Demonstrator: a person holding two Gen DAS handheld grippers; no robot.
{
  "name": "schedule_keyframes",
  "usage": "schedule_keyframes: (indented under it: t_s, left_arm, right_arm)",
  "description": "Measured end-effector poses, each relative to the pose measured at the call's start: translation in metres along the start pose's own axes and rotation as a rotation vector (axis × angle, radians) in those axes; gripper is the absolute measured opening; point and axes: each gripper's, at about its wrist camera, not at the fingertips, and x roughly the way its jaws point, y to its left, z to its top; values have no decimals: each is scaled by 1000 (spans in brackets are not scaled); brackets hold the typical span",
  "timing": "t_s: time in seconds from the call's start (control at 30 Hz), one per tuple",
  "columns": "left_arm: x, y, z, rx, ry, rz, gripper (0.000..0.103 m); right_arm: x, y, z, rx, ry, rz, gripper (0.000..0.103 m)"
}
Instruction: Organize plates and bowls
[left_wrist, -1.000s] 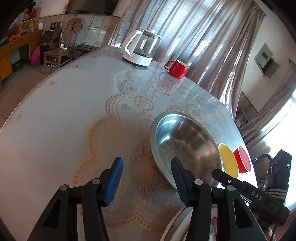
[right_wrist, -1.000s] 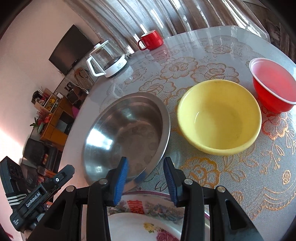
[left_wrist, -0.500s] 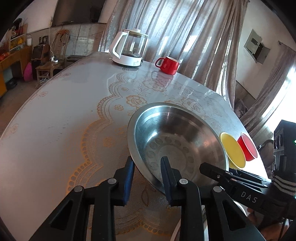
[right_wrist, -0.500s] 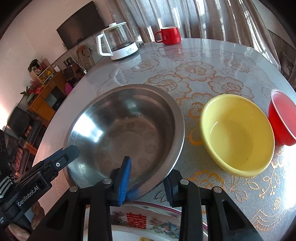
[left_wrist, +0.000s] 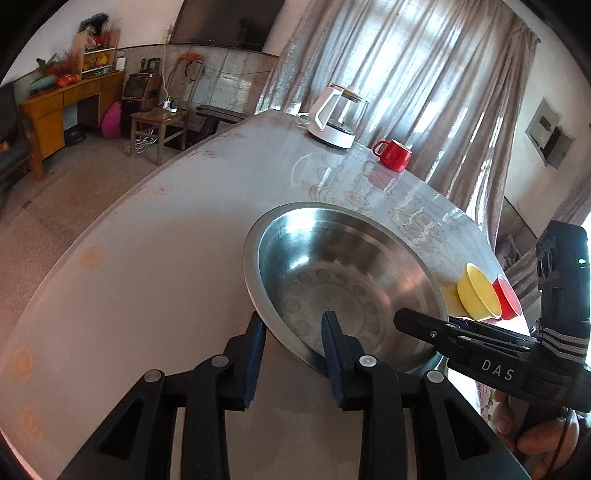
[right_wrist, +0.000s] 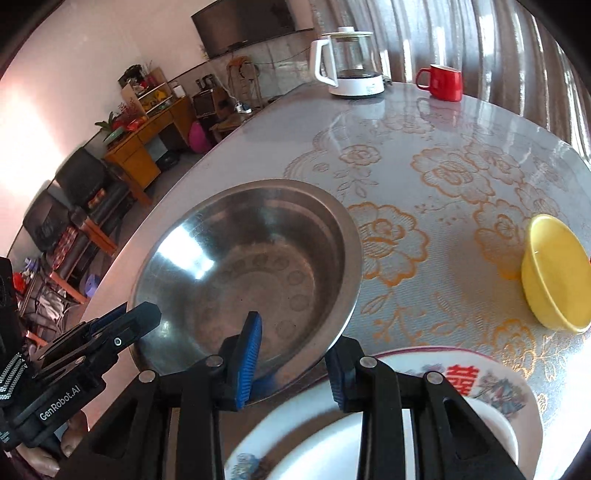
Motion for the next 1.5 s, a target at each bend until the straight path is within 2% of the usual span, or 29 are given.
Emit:
schedule_keyframes:
  t_s: [0.37, 0.43, 0.47, 0.67, 0.77, 0.93, 0.97, 1.07, 1.37, 1.5]
  left_arm:
    - [-42, 26, -38, 4, 14, -1, 32]
    - [-46, 28, -38, 0, 4, 5, 38]
    - [-49, 30, -37, -7, -2, 10, 41]
    - [-64, 39, -37, -36, -30, 47, 42]
    - [-71, 35, -31, -22, -64, 64, 42]
    - [-77, 15, -17, 20, -109, 36, 42]
    - [-75, 9, -14, 32, -110, 27, 45]
    - [-67, -12, -4, 56, -96, -13, 57]
    - [-25, -98, 15, 200, -30, -91, 57]
    - [3, -134, 23, 243, 48, -130, 57]
  right_arm:
    - [-4, 47, -35, -112, 60, 69, 33]
    - [-6, 52, -40, -130, 61, 62, 33]
    - [-8, 54, -42, -134, 59, 58, 34]
    - [-19, 49, -49, -85, 21, 82, 36]
    - [-31, 35, -50, -44, -21, 107, 36]
    - [-60, 3, -53, 49, -119, 142, 37]
    - [-66, -6, -54, 75, -137, 137, 37]
    - [-83, -38, -56, 171, -187, 113, 38]
    - [-110, -139, -71, 451, -266, 14, 39]
    - [-112, -171, -74, 532, -289, -30, 39]
